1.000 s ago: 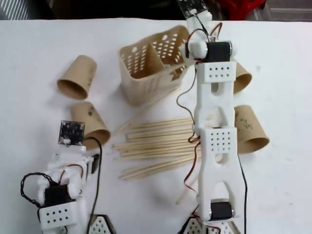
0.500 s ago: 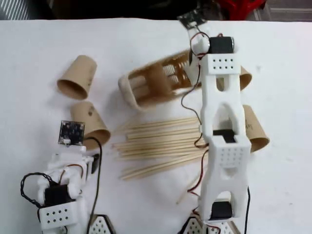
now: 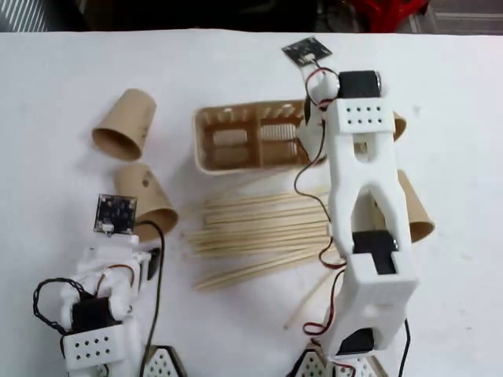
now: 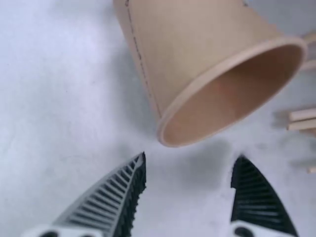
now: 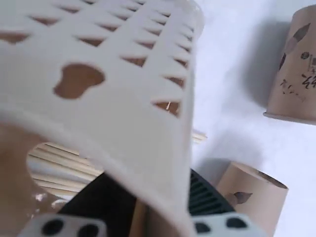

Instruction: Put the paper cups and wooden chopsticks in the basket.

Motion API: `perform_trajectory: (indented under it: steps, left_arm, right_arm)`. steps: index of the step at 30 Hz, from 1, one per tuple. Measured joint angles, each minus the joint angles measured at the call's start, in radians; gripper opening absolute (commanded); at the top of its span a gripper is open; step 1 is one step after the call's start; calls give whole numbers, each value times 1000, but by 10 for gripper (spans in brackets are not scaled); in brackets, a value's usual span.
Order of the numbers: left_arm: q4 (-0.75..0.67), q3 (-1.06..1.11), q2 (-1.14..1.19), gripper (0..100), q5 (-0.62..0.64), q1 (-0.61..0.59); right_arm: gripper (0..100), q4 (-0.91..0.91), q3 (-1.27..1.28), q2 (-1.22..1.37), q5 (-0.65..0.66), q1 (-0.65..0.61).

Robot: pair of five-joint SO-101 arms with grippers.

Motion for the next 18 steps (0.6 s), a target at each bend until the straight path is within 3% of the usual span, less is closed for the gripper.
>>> perform_trajectory:
  steps: [18]
  left_arm:
    - [0, 0, 0, 275, 0, 0]
  right_arm:
    - [14, -3, 250, -199, 0, -8]
